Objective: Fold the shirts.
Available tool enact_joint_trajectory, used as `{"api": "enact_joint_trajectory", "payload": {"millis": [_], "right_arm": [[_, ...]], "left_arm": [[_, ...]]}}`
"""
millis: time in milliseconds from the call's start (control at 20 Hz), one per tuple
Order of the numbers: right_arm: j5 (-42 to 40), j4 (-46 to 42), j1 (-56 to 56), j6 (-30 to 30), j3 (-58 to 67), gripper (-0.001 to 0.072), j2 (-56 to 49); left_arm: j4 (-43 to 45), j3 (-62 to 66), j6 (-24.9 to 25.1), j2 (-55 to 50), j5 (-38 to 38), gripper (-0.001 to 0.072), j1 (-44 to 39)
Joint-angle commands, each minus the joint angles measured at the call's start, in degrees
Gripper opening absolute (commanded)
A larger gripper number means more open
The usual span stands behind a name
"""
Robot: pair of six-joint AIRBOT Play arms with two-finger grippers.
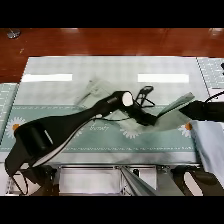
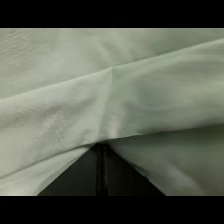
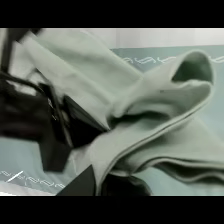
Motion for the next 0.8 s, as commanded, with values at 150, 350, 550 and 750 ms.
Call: {"api": "enact_joint_trajectory", "payload": {"millis": [150, 350, 550, 750], "right_arm": [[-1.3, 2.6, 1.5, 1.3, 0.3, 0.0027, -0.2], [-1.9, 10.1, 1.5, -0.5, 3.7, 0.0027, -5.3], [-6.0, 14.6, 5.6, -2.4, 9.9, 0.0027, -14.2], [-15.4, 11.3, 21.2, 0.6, 21.5, 0.0027, -29.5]], "left_arm": [[1.1, 4.9, 0.8, 2.1, -11.0, 0.0018, 10.8], [5.0, 3.6, 0.8, 12.2, -18.6, 0.0018, 30.5], [5.0, -8.1, 4.8, 30.3, -19.1, 0.0019, 48.3], [5.0, -28.1, 6.4, 53.2, -12.0, 0.0018, 55.4]]}}
